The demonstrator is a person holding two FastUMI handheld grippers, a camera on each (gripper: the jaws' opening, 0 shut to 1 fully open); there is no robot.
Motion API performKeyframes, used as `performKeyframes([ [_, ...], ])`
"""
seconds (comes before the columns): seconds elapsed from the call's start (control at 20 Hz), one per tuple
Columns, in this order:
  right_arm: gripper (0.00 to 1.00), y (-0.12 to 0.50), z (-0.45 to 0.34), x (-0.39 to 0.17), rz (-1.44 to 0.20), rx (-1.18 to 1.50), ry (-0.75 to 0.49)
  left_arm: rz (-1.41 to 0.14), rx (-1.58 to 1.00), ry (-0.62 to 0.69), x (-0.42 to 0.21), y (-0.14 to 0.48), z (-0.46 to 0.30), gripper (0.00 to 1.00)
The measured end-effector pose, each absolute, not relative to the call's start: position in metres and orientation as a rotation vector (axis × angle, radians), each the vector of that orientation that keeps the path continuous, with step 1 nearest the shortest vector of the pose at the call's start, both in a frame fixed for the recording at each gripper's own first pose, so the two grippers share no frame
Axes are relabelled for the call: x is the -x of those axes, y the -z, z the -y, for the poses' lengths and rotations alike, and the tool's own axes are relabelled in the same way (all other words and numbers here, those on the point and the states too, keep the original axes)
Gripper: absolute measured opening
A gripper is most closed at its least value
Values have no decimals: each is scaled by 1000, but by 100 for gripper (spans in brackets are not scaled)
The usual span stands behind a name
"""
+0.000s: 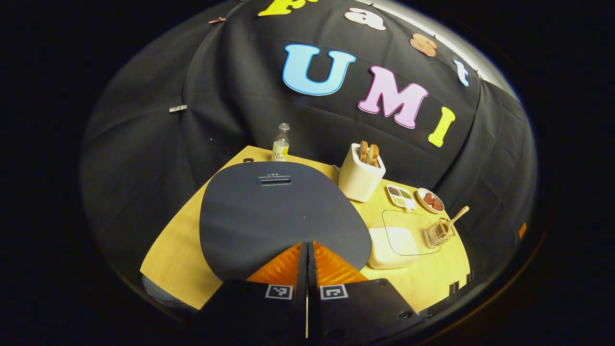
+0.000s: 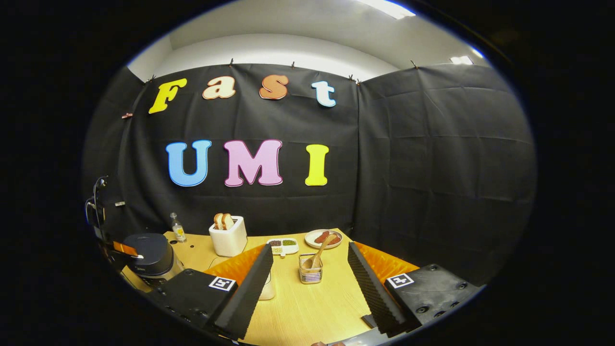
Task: Close the left gripper, press the button to open the rice cooker; take a wooden spoon from the chopstick holder with the right hand, scoop a spoonful of rice and pour it into the rice cooker, then put the wooden spoon back into the chopstick holder.
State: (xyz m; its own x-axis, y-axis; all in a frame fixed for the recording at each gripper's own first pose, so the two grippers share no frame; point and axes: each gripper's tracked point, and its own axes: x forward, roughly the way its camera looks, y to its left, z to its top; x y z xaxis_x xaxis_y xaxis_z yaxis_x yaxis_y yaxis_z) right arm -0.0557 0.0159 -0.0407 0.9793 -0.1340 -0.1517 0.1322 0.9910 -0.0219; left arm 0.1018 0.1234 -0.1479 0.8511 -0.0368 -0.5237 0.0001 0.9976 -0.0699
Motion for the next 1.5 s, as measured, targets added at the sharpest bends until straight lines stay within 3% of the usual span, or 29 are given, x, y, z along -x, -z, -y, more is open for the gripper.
performKeyframes([
  [0.35, 98, 45, -25, 34, -170, 4, 92, -517, -128, -43, -103, 153, -123, 7],
  [0.7, 98, 59, -16, -2, -197, -35, 15, -476, -45, -103, -95, 138, -122, 7],
  [1.0, 98, 67, 26, -52, -217, -87, 22, -142, -9, -255, -88, 31, -114, 7],
  [1.2, 98, 80, 47, -85, -241, -128, 24, -69, -13, -307, -78, 1, -92, 8],
  [1.3, 98, 90, 56, -102, -257, -141, 26, -73, -22, -326, -76, 3, -84, 14],
  [1.5, 98, 122, 69, -133, -329, -191, 21, -79, 7, -354, -64, 9, -62, 68],
])
